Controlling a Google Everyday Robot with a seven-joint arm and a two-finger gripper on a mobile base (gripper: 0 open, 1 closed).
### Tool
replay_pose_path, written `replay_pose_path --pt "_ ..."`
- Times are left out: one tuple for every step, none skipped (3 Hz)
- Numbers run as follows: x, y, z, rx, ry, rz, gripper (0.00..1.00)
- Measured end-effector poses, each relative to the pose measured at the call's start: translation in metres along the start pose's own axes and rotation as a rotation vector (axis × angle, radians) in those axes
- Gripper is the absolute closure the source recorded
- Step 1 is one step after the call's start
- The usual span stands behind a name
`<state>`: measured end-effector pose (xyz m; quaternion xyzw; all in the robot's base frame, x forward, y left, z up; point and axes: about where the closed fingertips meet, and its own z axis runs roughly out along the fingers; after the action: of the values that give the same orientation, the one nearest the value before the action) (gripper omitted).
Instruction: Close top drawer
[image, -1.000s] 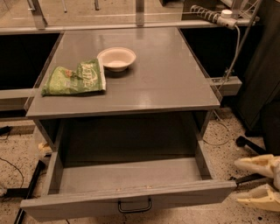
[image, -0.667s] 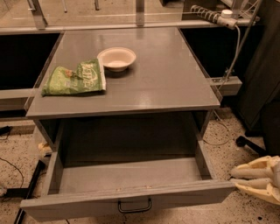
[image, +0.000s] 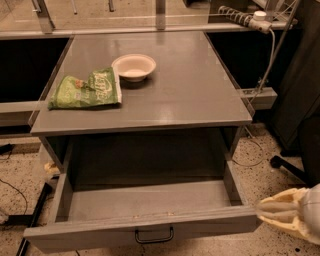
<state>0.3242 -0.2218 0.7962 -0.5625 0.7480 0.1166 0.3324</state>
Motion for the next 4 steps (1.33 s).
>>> replay_pose_path --pt "0.006 0.019 0.045 -0.054 0.003 0.004 1.0" --pt "0.016 0.032 0.08 -0.082 0.004 0.006 1.0" --pt "0.032 0.039 0.104 -0.086 0.016 0.02 1.0" --pt "0.039 0.04 0.126 -0.085 0.022 0.019 1.0"
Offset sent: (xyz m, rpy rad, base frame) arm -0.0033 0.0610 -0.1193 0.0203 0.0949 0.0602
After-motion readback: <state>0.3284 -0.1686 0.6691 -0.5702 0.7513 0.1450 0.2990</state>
